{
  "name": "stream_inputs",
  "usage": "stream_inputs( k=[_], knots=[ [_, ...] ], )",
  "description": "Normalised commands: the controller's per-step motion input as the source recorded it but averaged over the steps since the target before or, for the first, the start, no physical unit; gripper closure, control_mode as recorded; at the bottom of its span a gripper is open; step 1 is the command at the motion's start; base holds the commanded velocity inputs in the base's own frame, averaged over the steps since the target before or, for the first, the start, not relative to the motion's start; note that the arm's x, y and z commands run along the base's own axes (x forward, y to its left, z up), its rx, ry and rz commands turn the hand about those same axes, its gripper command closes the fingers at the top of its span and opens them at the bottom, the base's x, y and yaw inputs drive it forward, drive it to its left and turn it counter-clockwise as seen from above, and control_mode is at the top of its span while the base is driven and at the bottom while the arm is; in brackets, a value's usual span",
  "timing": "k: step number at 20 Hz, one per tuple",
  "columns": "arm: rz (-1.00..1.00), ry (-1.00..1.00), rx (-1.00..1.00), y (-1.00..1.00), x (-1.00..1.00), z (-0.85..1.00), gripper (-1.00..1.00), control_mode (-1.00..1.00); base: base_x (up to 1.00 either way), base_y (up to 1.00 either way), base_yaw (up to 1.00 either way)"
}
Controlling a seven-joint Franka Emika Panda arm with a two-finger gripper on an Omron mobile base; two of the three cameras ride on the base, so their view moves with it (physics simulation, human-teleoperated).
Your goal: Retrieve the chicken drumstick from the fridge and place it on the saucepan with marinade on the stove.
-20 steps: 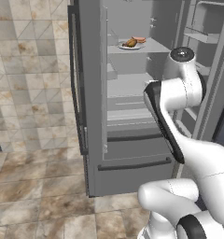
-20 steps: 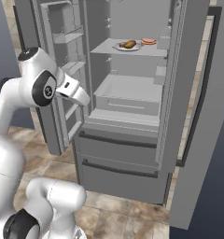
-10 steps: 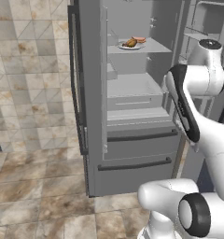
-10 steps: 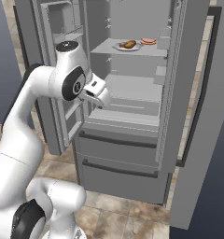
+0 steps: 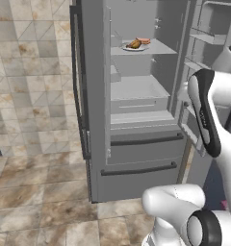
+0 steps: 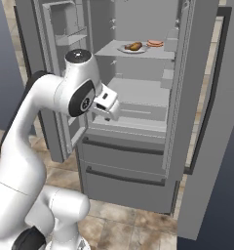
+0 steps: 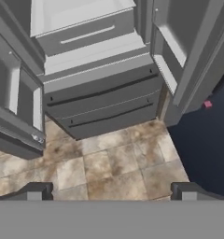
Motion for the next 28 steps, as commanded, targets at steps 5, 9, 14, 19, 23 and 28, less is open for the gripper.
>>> stream_inputs(
  k=[5,9,14,19,23,28],
  knots=[
    [0.12,-0.09,0.0,0.07,-0.07,-0.43,-1.0,-1.0,0.0,0.0,0.0],
    [0.1,-0.01,0.0,0.11,0.05,-0.43,-1.0,-1.0,0.0,0.0,0.0],
    [0.02,0.01,0.0,0.01,0.06,-0.06,-1.0,1.0,0.0,0.0,0.0],
    [0.0,0.0,0.0,0.0,0.0,0.0,-1.0,1.0,0.03,0.0,0.0],
    [0.0,0.0,0.0,0.0,0.0,0.0,-1.0,1.0,0.3,-0.05,0.0],
    [0.0,0.0,0.0,0.0,0.0,0.0,-1.0,1.0,0.28,-0.12,0.0]
  ],
)
